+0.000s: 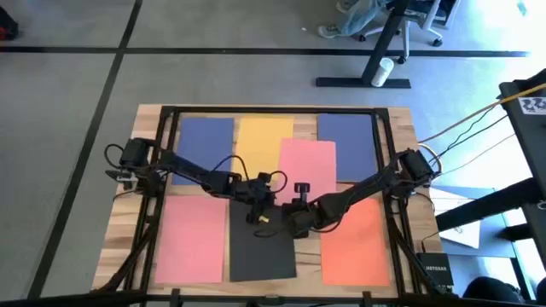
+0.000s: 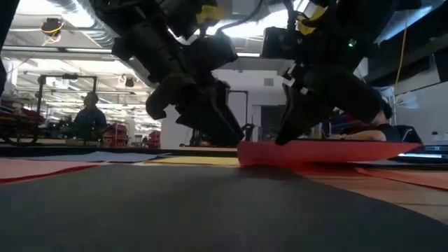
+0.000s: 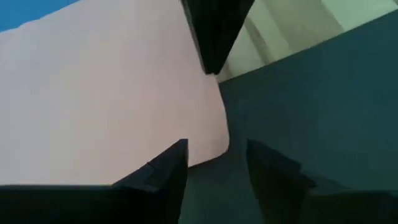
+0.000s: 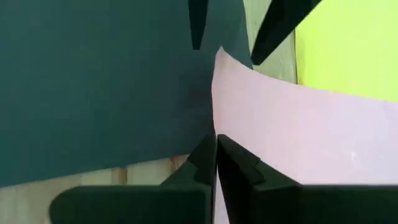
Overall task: Organize paper
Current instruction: Stack the pink paper on top of the other pink paper
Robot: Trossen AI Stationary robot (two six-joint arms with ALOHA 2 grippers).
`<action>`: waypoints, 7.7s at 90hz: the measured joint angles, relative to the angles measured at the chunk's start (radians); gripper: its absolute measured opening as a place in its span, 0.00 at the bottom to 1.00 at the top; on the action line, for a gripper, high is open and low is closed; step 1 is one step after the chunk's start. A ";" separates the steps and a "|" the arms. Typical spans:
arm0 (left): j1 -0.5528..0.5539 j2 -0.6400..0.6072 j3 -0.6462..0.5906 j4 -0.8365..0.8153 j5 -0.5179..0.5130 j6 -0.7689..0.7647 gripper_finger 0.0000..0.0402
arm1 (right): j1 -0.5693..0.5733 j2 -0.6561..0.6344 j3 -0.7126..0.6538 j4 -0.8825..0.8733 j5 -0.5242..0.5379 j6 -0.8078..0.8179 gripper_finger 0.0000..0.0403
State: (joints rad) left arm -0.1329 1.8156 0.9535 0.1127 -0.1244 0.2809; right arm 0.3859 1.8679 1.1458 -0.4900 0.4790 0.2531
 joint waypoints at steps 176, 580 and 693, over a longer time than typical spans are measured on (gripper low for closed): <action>-0.285 -0.375 0.001 -0.749 -0.255 -0.351 0.00 | 0.000 -0.111 0.208 -0.464 -0.023 -0.023 0.00; -1.108 -0.073 0.240 -1.087 0.243 -0.834 0.00 | -0.048 -0.178 0.206 -0.480 0.000 0.003 0.00; -0.981 -0.074 0.233 -1.131 0.142 -0.483 0.00 | -0.046 -0.178 0.206 -0.469 -0.027 0.002 0.00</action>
State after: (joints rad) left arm -1.1142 1.7412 1.1866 -1.0186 0.0175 -0.2022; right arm 0.3397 1.6901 1.3521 -0.9592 0.4519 0.2554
